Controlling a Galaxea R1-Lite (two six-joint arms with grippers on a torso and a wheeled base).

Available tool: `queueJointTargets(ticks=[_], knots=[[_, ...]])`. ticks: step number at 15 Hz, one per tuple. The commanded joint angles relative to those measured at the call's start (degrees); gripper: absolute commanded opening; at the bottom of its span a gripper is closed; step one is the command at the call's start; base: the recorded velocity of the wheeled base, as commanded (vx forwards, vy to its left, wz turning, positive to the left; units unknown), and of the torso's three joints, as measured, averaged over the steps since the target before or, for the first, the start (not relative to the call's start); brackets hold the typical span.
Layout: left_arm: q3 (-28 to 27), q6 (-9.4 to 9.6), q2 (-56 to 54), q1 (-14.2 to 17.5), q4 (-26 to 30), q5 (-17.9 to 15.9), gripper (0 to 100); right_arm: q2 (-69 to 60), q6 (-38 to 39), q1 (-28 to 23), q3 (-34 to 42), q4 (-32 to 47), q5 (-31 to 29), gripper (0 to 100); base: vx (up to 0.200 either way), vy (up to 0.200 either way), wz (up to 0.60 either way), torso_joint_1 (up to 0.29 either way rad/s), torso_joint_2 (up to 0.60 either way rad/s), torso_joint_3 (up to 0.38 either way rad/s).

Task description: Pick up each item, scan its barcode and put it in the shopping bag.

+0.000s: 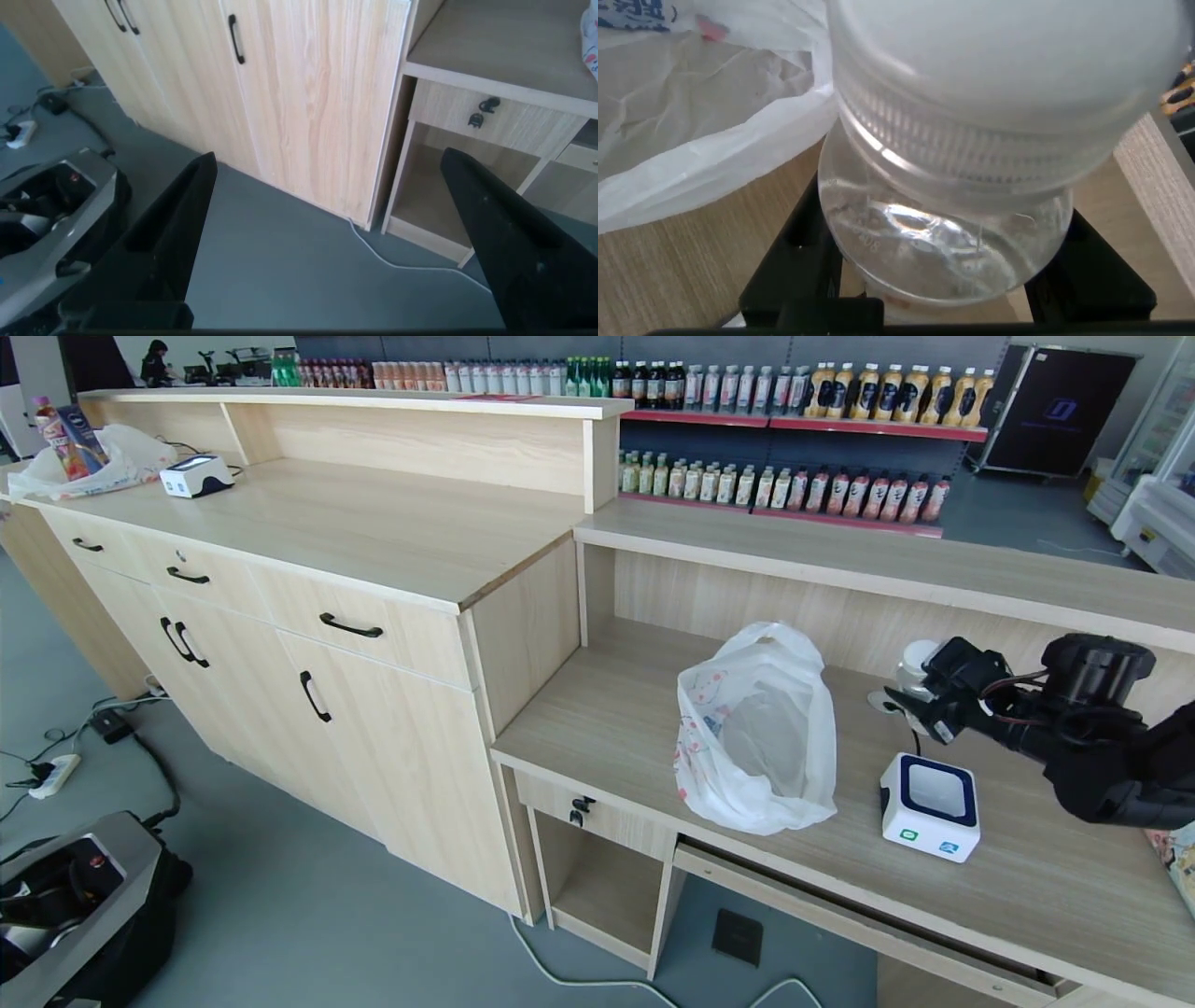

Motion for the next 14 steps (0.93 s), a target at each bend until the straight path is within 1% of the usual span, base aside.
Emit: queueJointTargets(ticks=[1, 2, 3, 5, 7, 8, 9, 11, 12, 13, 14], knots=[[0.00, -0.02, -0.02, 0.02, 0.00, 0.02, 100, -16.23, 5.36, -3.41, -2.48, 17.12, -6.36, 0, 0.000, 0.000, 0.00, 0.000, 0.00, 0.000], [0.00, -0.02, -0.02, 0.02, 0.00, 0.02, 100, -20.89, 7.47, -5.52, -2.21, 23.44, -7.07, 0, 0.000, 0.000, 0.00, 0.000, 0.00, 0.000], [0.00, -0.02, -0.02, 0.02, 0.00, 0.02, 100, -25.46, 10.45, -6.93, -1.25, 27.49, -7.07, 0, 0.000, 0.000, 0.00, 0.000, 0.00, 0.000], [0.00, -0.02, -0.02, 0.02, 0.00, 0.02, 100, -31.88, 16.17, -9.83, 2.53, 29.95, -6.98, 0, 0.000, 0.000, 0.00, 0.000, 0.00, 0.000], [0.00, -0.02, -0.02, 0.02, 0.00, 0.02, 100, -34.43, 16.96, -10.79, 4.82, 31.53, -6.63, 0, 0.000, 0.000, 0.00, 0.000, 0.00, 0.000], [0.00, -0.02, -0.02, 0.02, 0.00, 0.02, 100, -35.30, 18.19, -10.62, 5.26, 31.53, -6.98, 0, 0.000, 0.000, 0.60, 0.002, 0.00, 0.002], [0.00, -0.02, -0.02, 0.02, 0.00, 0.02, 100, -35.48, 21.18, -9.56, 4.91, 30.91, -8.30, 0, 0.000, 0.000, 0.60, -0.002, 0.00, 0.007], [0.00, -0.02, -0.02, 0.02, 0.00, 0.02, 100, -35.30, 28.03, -5.43, 4.12, 28.63, -16.30, 0, 0.000, 0.000, 0.60, 0.002, 0.00, 0.000], [0.00, -0.02, -0.02, 0.02, 0.00, 0.02, 100, -34.95, 30.41, -4.47, 3.59, 28.54, -18.05, 0, 0.000, 0.000, 0.60, 0.002, 0.00, 0.002], [0.00, -0.02, -0.02, 0.02, 0.00, 0.02, 100, -33.02, 34.98, -3.06, 2.62, 29.16, -18.05, 0, 0.000, 0.000, 0.60, 0.002, 0.01, -0.002], [0.00, -0.02, -0.02, 0.02, 0.00, 0.02, 100, -30.47, 38.32, -1.92, 2.27, 29.07, -17.97, 0, 0.000, 0.000, 0.00, 0.000, 0.00, 0.000]])
